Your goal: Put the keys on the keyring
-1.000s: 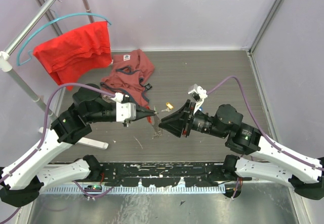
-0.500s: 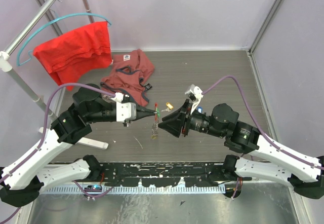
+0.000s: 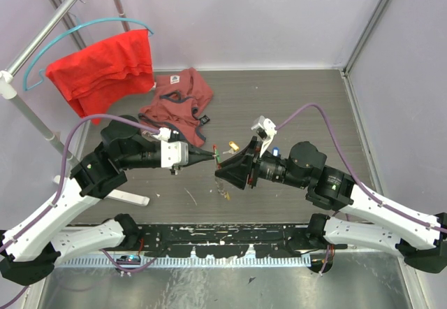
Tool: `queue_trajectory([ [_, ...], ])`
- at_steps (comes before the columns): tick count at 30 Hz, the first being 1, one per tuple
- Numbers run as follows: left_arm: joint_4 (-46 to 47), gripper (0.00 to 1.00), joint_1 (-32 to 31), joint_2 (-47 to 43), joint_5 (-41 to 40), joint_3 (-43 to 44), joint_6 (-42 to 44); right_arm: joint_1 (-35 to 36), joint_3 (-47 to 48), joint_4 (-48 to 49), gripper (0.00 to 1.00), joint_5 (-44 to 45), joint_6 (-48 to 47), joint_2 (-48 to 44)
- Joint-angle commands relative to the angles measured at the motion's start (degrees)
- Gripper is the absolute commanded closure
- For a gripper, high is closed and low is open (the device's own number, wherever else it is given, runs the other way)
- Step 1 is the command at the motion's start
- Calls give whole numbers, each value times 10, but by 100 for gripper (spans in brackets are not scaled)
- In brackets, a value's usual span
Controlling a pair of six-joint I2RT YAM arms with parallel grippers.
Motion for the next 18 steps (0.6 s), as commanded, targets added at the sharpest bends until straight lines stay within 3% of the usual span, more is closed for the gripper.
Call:
queue_trajectory([
  [1, 18, 100, -1, -2, 10, 2, 4, 4, 15, 43, 60, -10, -6, 1],
  [8, 19, 100, -1, -1, 10, 2, 5, 4, 14, 46, 74, -14, -6, 2],
  [18, 21, 100, -1, 1, 9, 2, 3, 3, 10, 51, 84, -16, -5, 3],
])
